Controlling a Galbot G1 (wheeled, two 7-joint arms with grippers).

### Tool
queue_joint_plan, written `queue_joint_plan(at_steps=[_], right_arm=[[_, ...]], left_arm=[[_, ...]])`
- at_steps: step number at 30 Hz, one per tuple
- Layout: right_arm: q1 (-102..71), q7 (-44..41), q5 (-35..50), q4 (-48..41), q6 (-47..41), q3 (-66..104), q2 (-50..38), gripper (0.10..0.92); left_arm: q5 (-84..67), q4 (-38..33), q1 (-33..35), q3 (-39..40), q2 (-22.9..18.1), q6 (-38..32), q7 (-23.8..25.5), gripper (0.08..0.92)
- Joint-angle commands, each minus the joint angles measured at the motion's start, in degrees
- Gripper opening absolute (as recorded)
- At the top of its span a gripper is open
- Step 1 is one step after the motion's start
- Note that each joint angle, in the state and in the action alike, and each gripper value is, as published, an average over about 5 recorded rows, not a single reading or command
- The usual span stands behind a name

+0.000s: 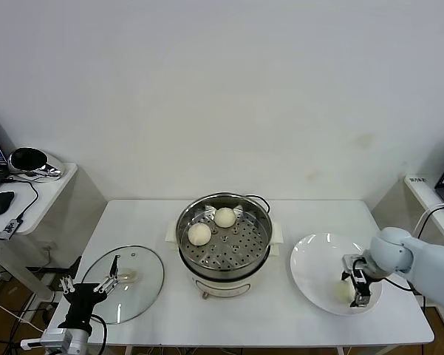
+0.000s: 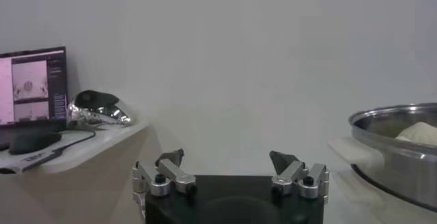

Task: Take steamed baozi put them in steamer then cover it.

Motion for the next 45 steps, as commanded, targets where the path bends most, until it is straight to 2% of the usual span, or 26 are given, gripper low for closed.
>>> queue_joint_plan(at_steps=[1, 6, 19, 27, 36, 40, 45], right_arm=[[-2.5, 0.3, -0.4, -1.6, 0.0, 2.4, 1.2, 0.659], [0.7, -0.3, 0.5, -0.7, 0.3, 1.7, 0.5, 0.598], [26.0, -4.4, 10.8, 0.0, 1.0, -3.5, 1.1, 0.594], [45.6, -6.6, 17.5, -3.8, 5.2, -11.9, 11.8, 0.594], [48.3, -4.6, 24.6, 1.0, 13.8, -18.3, 26.4, 0.601], [46.6, -2.7, 23.4, 2.4, 18.2, -21.0, 32.1, 0.605], [44.6, -1.9, 17.5, 1.3, 25.6, -24.6, 37.9, 0.611]], left_arm=[[0.0, 0.0, 0.0, -0.1, -0.1, -0.1, 0.0, 0.823], [0.0, -0.1, 0.0, 0.0, -0.1, -0.1, 0.0, 0.823], [-0.1, 0.0, -0.7, 0.3, 0.7, -0.1, 0.0, 0.823], [-0.4, -0.1, -0.7, -0.1, 1.5, -0.1, 0.0, 0.823], [-0.4, 0.2, -1.1, -0.6, 1.4, -0.3, -0.1, 0.823], [-0.5, 0.1, -1.1, -0.9, 1.0, -0.4, -0.2, 0.823], [-0.5, 0.0, -1.1, -1.2, 0.5, -0.4, -0.2, 0.823]])
